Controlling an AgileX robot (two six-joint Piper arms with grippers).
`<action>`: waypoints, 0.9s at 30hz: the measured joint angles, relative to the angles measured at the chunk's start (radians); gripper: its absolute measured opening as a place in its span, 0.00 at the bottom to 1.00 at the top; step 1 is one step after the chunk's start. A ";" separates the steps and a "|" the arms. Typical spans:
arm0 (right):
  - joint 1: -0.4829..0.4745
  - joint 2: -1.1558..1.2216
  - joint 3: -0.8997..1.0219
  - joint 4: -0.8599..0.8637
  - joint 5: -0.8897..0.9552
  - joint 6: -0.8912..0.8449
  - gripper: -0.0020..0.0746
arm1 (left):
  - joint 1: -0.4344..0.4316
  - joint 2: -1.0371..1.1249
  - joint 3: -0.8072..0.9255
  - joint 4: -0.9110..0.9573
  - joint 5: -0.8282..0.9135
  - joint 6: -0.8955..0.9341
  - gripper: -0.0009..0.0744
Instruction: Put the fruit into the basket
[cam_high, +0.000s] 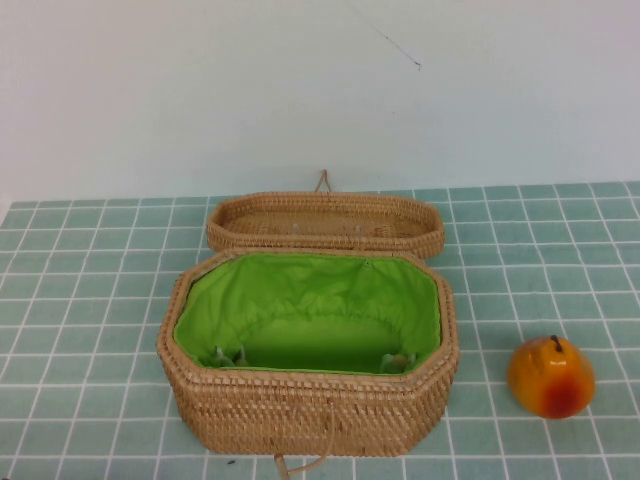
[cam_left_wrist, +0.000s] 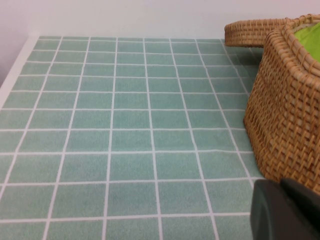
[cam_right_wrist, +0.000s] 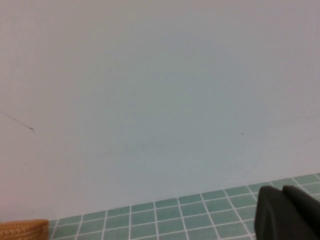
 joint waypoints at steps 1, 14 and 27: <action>0.000 0.000 0.000 0.000 0.000 -0.023 0.02 | 0.000 0.000 0.000 0.000 0.000 0.000 0.01; 0.000 0.000 0.000 0.000 -0.032 -0.058 0.02 | 0.000 0.000 0.000 0.000 0.000 0.000 0.01; 0.000 0.000 0.000 0.000 -0.032 -0.088 0.02 | 0.000 0.000 0.000 0.000 0.000 0.000 0.01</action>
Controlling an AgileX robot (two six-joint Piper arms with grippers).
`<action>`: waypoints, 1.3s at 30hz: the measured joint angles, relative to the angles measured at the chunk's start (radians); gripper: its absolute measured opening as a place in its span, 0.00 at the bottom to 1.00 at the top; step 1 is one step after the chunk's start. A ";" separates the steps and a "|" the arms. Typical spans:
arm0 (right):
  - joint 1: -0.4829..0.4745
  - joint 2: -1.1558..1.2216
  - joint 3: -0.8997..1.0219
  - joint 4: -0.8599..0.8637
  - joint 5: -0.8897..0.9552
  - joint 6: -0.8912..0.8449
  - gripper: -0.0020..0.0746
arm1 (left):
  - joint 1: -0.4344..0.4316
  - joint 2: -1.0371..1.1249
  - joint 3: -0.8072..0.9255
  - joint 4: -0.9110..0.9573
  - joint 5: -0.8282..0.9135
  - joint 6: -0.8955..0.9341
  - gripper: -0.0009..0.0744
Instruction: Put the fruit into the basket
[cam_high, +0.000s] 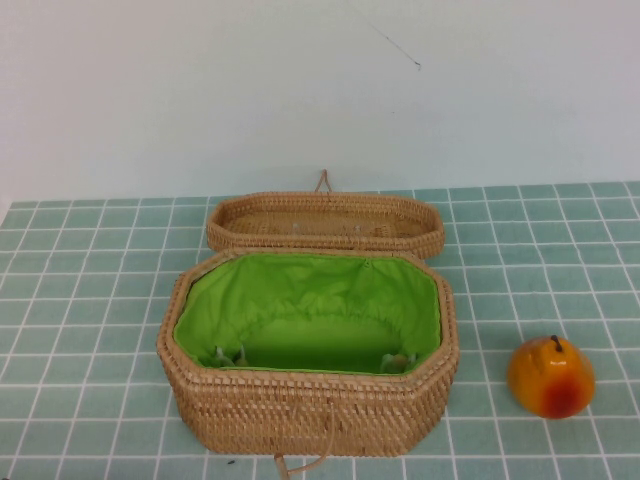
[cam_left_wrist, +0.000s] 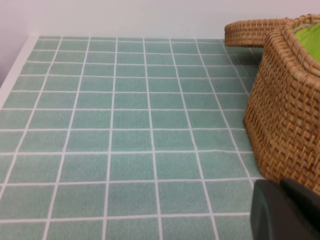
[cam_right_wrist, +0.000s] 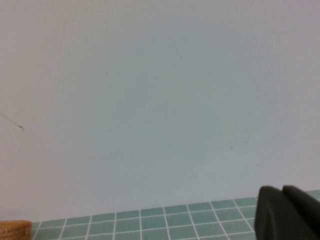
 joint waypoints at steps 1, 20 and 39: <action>0.000 0.000 0.000 0.000 0.000 -0.016 0.02 | 0.000 0.000 0.000 0.000 0.000 0.000 0.01; 0.000 0.119 -0.144 -0.112 0.009 -0.098 0.02 | 0.000 0.000 0.000 0.000 0.000 0.000 0.01; 0.213 0.682 -0.293 -0.175 -0.143 -0.045 0.02 | 0.000 0.000 0.000 0.000 0.000 0.000 0.01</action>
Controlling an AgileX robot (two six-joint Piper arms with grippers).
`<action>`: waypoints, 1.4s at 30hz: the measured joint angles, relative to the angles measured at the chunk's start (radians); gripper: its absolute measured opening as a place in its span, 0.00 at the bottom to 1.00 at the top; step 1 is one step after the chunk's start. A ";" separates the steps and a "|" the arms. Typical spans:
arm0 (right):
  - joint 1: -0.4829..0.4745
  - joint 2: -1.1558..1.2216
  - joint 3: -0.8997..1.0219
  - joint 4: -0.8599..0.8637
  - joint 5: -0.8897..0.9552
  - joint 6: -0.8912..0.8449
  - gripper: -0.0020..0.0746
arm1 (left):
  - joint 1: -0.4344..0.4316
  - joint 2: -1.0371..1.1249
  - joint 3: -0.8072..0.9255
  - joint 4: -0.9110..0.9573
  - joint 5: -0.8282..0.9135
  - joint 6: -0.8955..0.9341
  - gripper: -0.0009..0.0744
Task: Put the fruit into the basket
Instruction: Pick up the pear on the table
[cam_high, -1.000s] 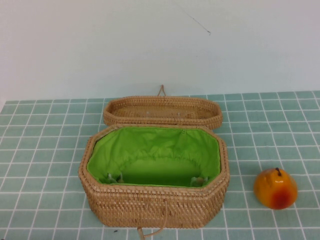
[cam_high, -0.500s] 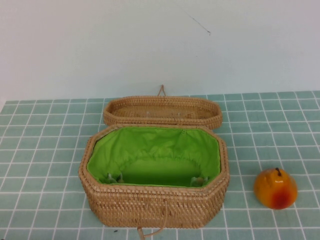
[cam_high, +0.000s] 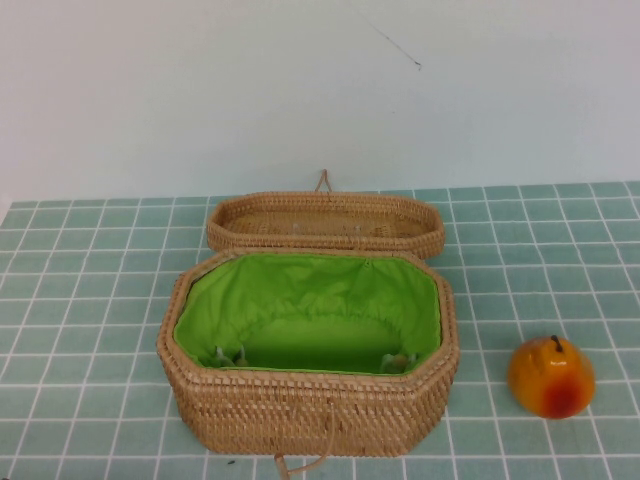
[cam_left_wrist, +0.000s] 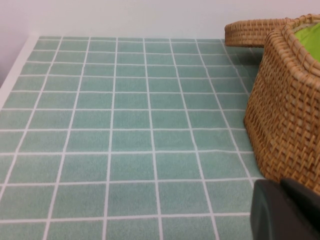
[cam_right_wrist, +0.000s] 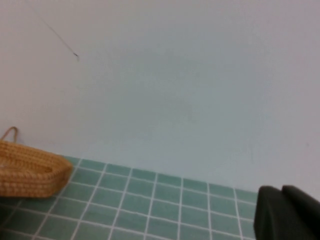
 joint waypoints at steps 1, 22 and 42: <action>0.021 0.017 0.000 -0.016 -0.028 0.002 0.02 | 0.000 0.000 0.000 0.000 0.000 0.000 0.01; 0.173 0.571 0.000 -0.529 -0.552 0.495 0.05 | 0.000 0.000 0.000 0.000 0.000 0.000 0.01; 0.173 0.879 0.000 -0.520 -0.642 0.392 0.41 | 0.000 0.000 0.000 0.000 0.000 0.000 0.01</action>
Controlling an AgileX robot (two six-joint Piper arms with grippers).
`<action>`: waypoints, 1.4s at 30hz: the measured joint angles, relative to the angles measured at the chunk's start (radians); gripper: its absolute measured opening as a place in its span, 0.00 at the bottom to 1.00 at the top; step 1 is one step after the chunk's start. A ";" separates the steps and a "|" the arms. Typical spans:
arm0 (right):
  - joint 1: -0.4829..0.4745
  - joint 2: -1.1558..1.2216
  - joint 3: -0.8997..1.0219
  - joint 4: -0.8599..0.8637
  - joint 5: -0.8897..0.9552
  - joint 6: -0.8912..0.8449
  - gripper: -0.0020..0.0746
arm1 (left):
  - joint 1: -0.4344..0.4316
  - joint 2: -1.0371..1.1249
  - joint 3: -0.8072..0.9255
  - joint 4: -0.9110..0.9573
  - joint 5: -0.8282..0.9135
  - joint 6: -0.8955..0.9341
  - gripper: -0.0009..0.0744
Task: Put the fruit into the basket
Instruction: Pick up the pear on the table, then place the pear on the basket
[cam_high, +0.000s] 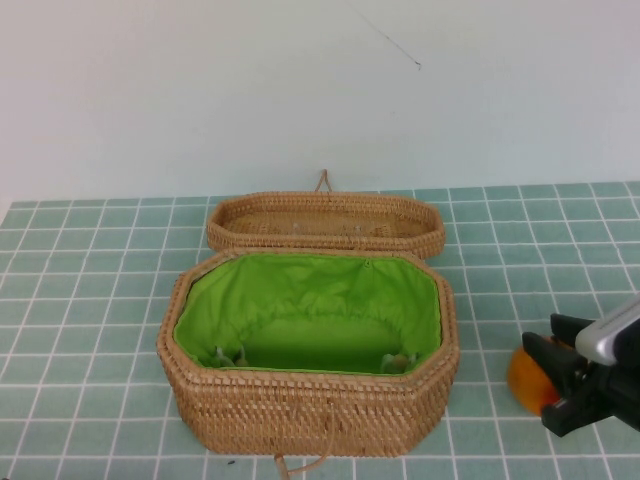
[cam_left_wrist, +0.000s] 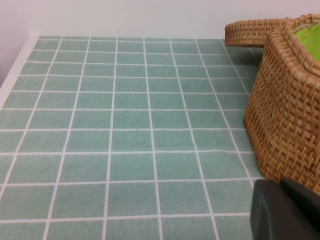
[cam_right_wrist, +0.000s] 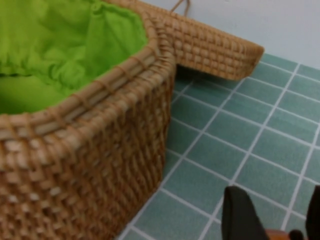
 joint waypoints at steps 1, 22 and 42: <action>0.000 0.014 0.000 0.014 -0.016 -0.002 0.40 | 0.000 0.000 0.000 0.000 0.000 0.000 0.01; 0.000 -0.115 -0.043 0.002 -0.120 0.063 0.05 | 0.000 0.000 0.000 0.000 0.000 0.000 0.01; 0.289 0.102 -0.541 -0.219 0.139 0.254 0.05 | 0.000 0.000 0.000 0.000 0.000 0.000 0.01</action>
